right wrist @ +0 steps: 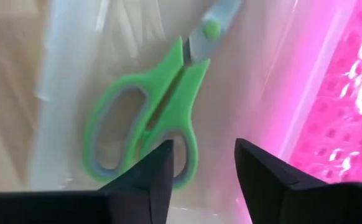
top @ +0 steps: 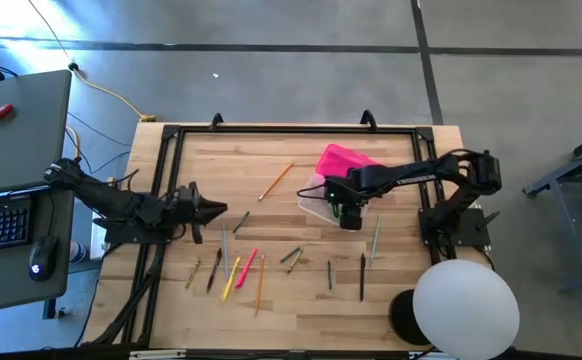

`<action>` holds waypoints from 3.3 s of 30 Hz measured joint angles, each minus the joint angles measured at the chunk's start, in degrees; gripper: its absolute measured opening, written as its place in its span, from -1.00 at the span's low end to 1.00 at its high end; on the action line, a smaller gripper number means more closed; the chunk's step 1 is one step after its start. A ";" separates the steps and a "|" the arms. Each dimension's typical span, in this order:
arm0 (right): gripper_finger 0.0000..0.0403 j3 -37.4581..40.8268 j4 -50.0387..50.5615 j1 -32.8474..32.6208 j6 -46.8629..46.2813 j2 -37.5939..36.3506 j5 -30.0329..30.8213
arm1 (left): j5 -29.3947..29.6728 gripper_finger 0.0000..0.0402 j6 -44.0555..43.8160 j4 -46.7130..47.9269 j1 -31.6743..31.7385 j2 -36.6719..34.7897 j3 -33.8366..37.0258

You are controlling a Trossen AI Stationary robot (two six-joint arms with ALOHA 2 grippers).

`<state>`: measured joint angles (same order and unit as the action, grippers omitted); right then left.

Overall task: Pick & place school supplies into a supply box
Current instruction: Put the top orange pencil into the pink supply box

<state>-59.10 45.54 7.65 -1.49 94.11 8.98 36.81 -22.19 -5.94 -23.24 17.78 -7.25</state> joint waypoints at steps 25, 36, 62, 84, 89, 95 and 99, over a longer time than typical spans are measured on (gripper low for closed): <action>-0.31 -15.53 -17.45 -13.65 -5.77 -0.04 -5.70 | 13.21 -0.63 -18.71 9.85 0.02 34.61 -13.72; -0.35 -14.13 -20.48 -20.45 -8.86 -1.94 -5.93 | 4.54 -0.63 -23.11 -13.06 12.78 56.92 -13.72; -0.36 23.04 -57.36 -17.82 -10.57 -25.68 -3.59 | -7.53 -0.25 -15.11 -17.05 22.88 61.66 -13.81; -0.36 25.32 -58.51 -16.25 -10.06 -25.68 -3.46 | -5.52 -0.14 -10.50 -19.86 22.86 71.89 -14.51; -0.36 25.32 -58.53 -16.25 -10.06 -25.68 -3.43 | -4.65 -0.14 -10.41 -20.07 22.82 76.93 -16.86; -0.36 25.30 -58.47 -16.25 -10.11 -25.68 -3.40 | -2.55 -0.14 -9.67 -19.86 22.82 79.19 -18.81; -0.36 25.30 -58.27 -16.25 -10.13 -25.68 -3.40 | -3.08 -0.19 -9.72 -18.93 22.84 79.15 -18.87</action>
<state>-33.80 -12.73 -8.60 -11.62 68.42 5.58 33.73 -31.91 -24.86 -0.40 96.93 -26.12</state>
